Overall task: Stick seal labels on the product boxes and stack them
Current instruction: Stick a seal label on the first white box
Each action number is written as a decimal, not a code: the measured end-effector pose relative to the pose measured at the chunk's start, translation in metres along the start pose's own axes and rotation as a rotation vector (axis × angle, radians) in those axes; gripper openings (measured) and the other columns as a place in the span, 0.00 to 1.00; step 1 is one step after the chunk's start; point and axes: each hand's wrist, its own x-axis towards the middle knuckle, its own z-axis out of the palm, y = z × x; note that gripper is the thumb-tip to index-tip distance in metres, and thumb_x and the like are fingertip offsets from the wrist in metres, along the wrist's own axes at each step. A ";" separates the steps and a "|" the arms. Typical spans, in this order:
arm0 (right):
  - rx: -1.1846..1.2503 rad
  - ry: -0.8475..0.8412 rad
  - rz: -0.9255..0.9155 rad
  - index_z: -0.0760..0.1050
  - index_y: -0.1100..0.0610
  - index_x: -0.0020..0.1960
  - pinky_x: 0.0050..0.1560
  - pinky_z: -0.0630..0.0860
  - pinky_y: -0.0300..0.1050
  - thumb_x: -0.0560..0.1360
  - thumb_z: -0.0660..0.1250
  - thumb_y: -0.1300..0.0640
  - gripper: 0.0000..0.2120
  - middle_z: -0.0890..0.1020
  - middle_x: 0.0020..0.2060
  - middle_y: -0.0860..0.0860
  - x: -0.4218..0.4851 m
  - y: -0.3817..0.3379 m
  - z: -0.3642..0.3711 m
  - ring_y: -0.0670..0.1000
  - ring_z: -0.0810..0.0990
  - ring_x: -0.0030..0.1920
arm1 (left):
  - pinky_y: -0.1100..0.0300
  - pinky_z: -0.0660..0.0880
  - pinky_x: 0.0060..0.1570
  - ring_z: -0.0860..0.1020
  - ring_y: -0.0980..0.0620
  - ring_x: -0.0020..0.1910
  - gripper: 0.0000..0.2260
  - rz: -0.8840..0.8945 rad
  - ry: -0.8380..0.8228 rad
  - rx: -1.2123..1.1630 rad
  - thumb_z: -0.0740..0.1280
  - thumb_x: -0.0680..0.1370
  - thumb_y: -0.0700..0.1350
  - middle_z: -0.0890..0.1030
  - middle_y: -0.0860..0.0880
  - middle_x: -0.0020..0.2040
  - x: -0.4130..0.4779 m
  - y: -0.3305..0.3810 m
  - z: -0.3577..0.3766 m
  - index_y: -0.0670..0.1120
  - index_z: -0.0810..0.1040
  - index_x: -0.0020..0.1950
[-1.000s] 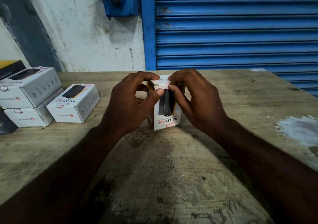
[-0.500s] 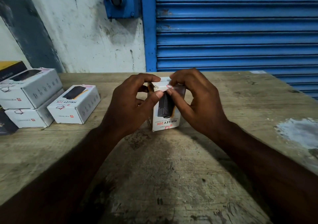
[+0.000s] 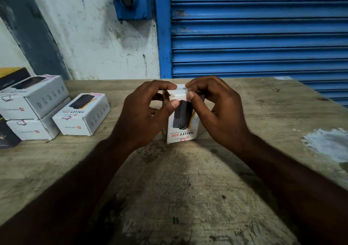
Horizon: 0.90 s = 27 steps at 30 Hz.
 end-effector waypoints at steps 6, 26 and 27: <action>0.231 0.008 0.159 0.80 0.59 0.50 0.54 0.79 0.61 0.79 0.68 0.61 0.02 0.83 0.49 0.53 0.000 0.001 0.001 0.54 0.83 0.53 | 0.73 0.75 0.39 0.79 0.63 0.56 0.12 -0.010 -0.006 0.007 0.70 0.79 0.46 0.79 0.53 0.61 0.001 -0.001 -0.001 0.51 0.77 0.63; 0.212 -0.097 0.187 0.84 0.56 0.53 0.51 0.78 0.40 0.79 0.71 0.60 0.05 0.83 0.46 0.47 0.010 0.000 -0.009 0.47 0.82 0.51 | 0.71 0.75 0.43 0.78 0.59 0.61 0.11 -0.051 -0.089 -0.136 0.68 0.81 0.43 0.79 0.54 0.63 0.002 -0.005 -0.003 0.49 0.77 0.63; 0.207 -0.108 0.176 0.84 0.56 0.53 0.52 0.79 0.42 0.79 0.71 0.60 0.05 0.83 0.46 0.48 0.010 0.001 -0.008 0.48 0.82 0.52 | 0.71 0.75 0.43 0.78 0.59 0.60 0.11 -0.060 -0.089 -0.146 0.68 0.81 0.43 0.79 0.54 0.63 0.002 -0.006 -0.003 0.49 0.77 0.63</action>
